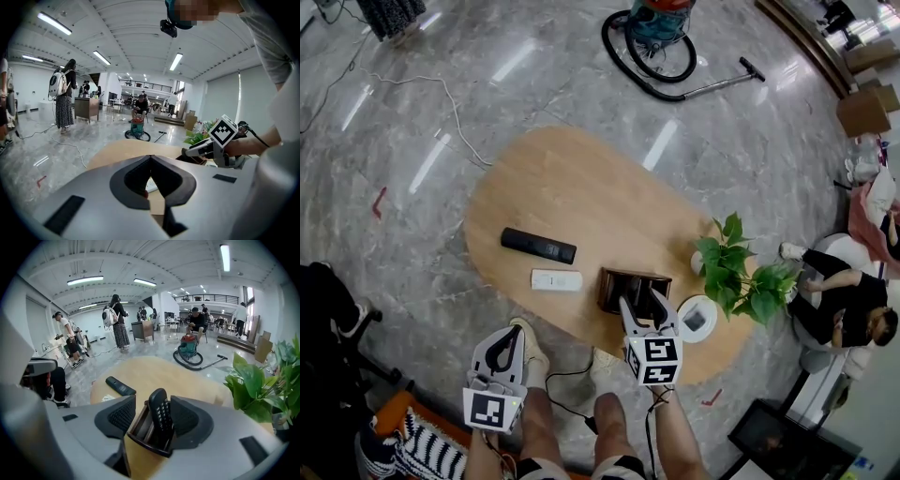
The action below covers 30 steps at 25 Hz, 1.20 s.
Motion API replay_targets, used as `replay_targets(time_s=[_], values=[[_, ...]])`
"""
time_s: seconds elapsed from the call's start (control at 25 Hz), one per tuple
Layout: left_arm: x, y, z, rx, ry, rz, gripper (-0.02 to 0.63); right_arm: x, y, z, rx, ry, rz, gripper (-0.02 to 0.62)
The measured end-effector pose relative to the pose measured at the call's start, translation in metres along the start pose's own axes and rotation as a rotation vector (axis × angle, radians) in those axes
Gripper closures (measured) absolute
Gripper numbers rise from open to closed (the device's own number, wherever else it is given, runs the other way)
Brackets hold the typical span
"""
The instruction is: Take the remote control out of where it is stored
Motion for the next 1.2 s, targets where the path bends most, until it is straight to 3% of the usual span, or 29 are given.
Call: replay_targets(time_s=[1.0,1.08,1.2], values=[[0.017,0.005,0.001,0.015,-0.019,0.022,0.601,-0.006,0.001,-0.028,0.092,0.095,0.014,0.383],[0.018,0.006,0.001,0.014,-0.018,0.023,0.601,-0.009,0.001,-0.027,0.092,0.118,0.01,0.445],[0.019,0.006,0.001,0.013,-0.021,0.024,0.601,-0.01,0.002,-0.024,0.096,0.143,0.016,0.481]])
Point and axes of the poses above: the fingertips, and each gripper's own axes: z backward along the fingers, x to its left, y out of its underside, the point moved 5 cm from there along z, backward along the fingers, and after that the axes turned 13 degrees about x, right-handed, at the moved point
